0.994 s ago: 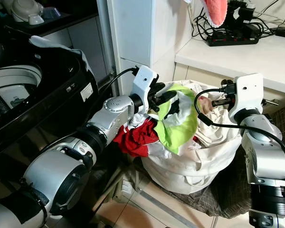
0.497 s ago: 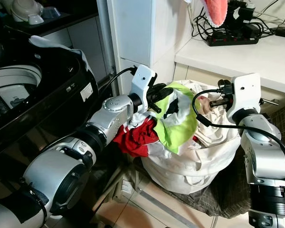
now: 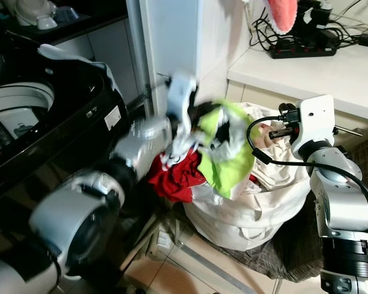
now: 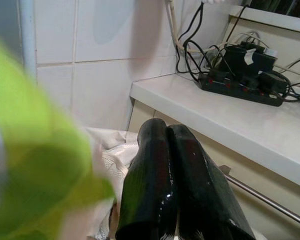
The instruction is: Clothes washing
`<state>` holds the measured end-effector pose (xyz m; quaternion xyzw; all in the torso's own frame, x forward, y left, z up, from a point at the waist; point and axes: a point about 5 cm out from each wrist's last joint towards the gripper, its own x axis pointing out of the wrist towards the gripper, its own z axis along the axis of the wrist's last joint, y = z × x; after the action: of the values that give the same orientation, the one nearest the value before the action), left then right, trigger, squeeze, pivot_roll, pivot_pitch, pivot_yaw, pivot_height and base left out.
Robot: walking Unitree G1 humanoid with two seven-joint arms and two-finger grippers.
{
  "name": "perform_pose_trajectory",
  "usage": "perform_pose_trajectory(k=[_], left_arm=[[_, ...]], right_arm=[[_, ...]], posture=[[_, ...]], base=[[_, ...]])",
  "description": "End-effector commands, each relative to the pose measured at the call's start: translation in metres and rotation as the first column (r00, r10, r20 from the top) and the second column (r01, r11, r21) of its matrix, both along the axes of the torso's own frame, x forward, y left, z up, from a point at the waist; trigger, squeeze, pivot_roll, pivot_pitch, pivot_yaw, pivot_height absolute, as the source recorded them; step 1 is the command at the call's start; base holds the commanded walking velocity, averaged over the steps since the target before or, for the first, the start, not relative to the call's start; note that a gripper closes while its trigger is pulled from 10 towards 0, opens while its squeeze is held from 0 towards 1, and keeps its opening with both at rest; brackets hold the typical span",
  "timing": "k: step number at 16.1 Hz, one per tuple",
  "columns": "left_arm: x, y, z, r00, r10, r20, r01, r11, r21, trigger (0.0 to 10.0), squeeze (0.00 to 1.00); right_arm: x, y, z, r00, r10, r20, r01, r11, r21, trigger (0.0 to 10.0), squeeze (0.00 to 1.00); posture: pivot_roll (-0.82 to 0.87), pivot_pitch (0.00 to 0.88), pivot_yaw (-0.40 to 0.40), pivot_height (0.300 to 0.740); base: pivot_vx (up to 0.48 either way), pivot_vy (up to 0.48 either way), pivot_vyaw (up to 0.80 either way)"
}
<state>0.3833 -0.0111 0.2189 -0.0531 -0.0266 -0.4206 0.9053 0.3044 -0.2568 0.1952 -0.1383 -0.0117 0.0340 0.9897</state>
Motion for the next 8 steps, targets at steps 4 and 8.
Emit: perform_pose_trajectory(k=[4,8], left_arm=[[0.015,0.028,0.116,0.956,0.152,0.252,-0.083,0.961,-0.265,0.0,0.00],[0.011,0.050,0.169,0.908,0.234,0.348,-0.081,0.911,-0.404,0.0,0.00]], right_arm=[[-0.001,0.004,0.003,1.000,0.014,0.022,-0.014,1.000,0.003,10.0,0.00],[-0.001,0.004,0.003,1.000,0.012,0.027,-0.012,1.000,0.007,10.0,0.00]], posture=[[-0.11,0.000,0.061,0.740],[-0.11,0.000,0.064,0.740]], base=[[0.000,0.000,0.00],[0.000,0.000,0.00]])
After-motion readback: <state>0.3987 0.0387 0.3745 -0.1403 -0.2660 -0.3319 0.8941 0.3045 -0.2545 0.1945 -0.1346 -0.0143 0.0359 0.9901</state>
